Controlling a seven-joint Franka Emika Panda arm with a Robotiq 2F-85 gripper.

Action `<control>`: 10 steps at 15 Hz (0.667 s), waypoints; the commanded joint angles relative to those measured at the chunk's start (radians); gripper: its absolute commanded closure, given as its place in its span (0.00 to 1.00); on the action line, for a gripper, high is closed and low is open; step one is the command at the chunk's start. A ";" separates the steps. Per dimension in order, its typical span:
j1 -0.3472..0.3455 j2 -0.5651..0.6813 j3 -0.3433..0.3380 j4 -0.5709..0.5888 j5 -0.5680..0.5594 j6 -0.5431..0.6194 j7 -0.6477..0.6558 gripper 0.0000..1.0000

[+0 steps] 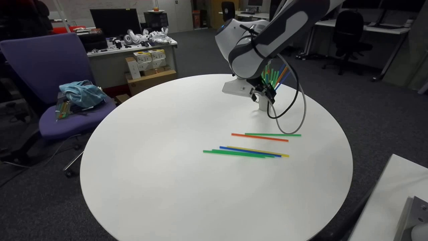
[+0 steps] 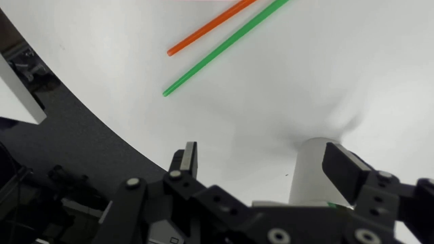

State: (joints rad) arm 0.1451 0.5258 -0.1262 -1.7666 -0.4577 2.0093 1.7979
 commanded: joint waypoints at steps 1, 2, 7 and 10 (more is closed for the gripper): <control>0.021 -0.111 -0.015 -0.131 0.010 0.064 0.199 0.00; 0.020 -0.123 -0.011 -0.146 0.019 0.065 0.252 0.00; 0.013 -0.213 0.005 -0.204 0.047 0.065 0.490 0.00; 0.003 -0.162 0.018 -0.141 0.025 0.031 0.512 0.00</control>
State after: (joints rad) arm 0.1609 0.3629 -0.1227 -1.9095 -0.4281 2.0442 2.3085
